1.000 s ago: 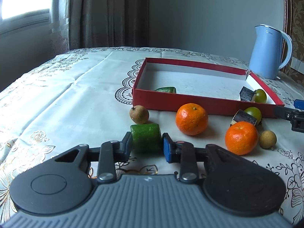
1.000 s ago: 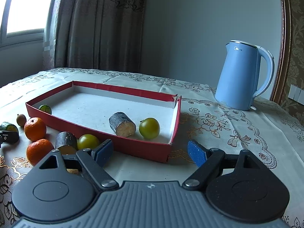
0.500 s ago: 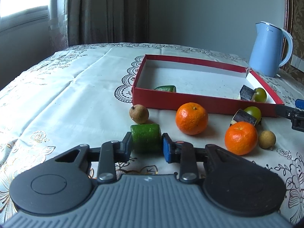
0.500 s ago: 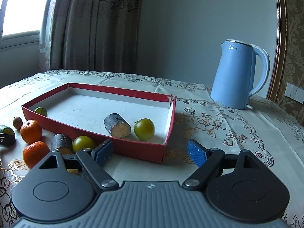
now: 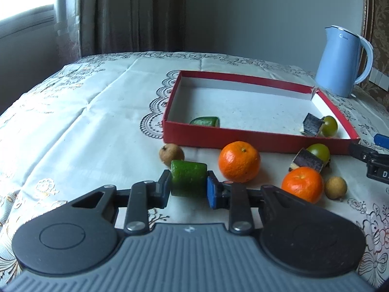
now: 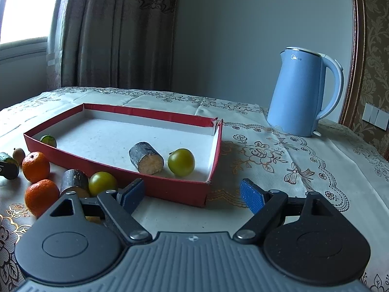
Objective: Organize fruits
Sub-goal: 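Carry the green cucumber block into the red box and open the left gripper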
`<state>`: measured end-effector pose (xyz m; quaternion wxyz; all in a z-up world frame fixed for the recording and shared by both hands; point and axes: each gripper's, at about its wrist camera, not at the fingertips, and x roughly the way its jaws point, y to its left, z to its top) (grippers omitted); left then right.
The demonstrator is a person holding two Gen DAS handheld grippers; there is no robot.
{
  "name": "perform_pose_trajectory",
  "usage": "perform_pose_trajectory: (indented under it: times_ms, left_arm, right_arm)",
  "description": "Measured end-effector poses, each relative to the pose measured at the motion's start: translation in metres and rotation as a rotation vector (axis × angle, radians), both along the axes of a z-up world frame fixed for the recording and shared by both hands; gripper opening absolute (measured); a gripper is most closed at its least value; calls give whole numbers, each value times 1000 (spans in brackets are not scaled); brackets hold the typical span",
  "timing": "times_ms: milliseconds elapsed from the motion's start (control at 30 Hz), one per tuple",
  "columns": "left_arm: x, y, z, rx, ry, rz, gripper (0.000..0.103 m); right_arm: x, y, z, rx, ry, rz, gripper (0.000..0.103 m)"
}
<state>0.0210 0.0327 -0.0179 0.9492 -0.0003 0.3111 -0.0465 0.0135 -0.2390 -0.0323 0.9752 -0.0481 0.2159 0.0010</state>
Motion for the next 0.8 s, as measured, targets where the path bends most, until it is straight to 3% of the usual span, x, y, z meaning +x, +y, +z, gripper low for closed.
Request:
perform_pose_trajectory:
  times_ms: [500, 800]
  left_arm:
    - [22, -19, 26, 40, -77, -42, 27]
    - [59, -37, 38, 54, -116, -64, 27]
  right_arm:
    - [1, 0, -1, -1, 10, -8, 86]
    - [4, -3, -2, 6, 17, -24, 86]
